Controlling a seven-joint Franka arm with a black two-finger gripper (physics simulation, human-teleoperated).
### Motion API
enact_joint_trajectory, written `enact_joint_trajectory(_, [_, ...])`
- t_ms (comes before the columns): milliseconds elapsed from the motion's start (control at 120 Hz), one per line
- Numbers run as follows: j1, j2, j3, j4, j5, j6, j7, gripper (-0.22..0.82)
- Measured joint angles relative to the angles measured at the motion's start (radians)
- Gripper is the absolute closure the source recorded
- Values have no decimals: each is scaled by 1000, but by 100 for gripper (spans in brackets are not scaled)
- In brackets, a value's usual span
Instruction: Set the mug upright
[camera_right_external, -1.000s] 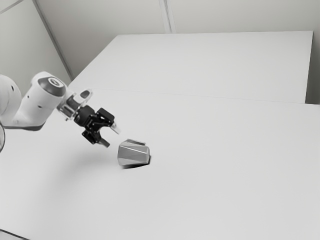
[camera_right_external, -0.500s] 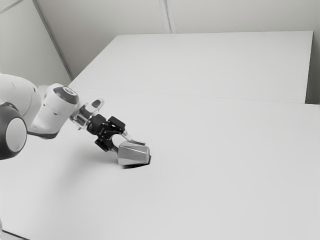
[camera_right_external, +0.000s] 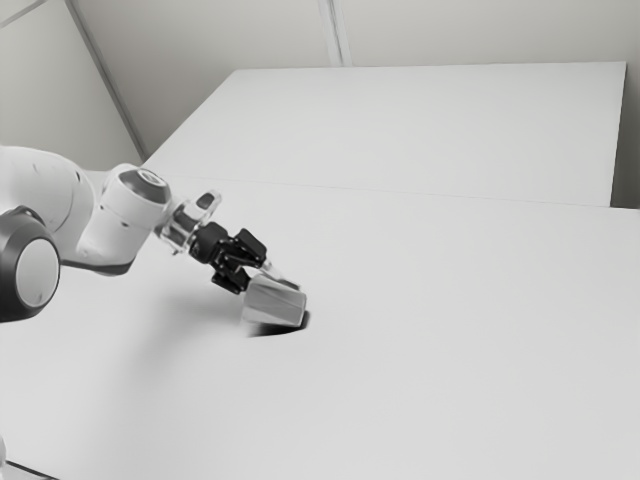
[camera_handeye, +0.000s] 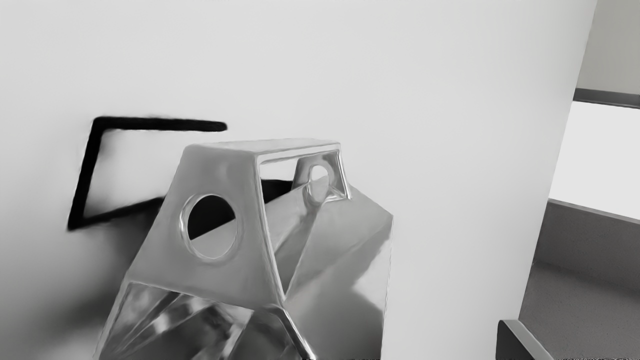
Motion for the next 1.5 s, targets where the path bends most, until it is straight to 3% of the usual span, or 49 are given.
enact_joint_trajectory(225, [-12, -1, -8, 18, -1, 2, 0, 44])
enact_joint_trajectory(383, [-14, 1, -13, 25, -1, 8, -2, 62])
enact_joint_trajectory(517, [-14, 0, -14, 24, 2, 13, -2, 71])
enact_joint_trajectory(792, [-15, -29, -13, 24, 21, 21, -4, 76])
enact_joint_trajectory(925, [-23, -108, -32, 22, 98, 60, -9, 77])
enact_joint_trajectory(1308, [-56, -302, -173, -9, 726, 235, -84, 77])
enact_joint_trajectory(1500, [-69, -330, -217, -46, 943, 266, -137, 78])
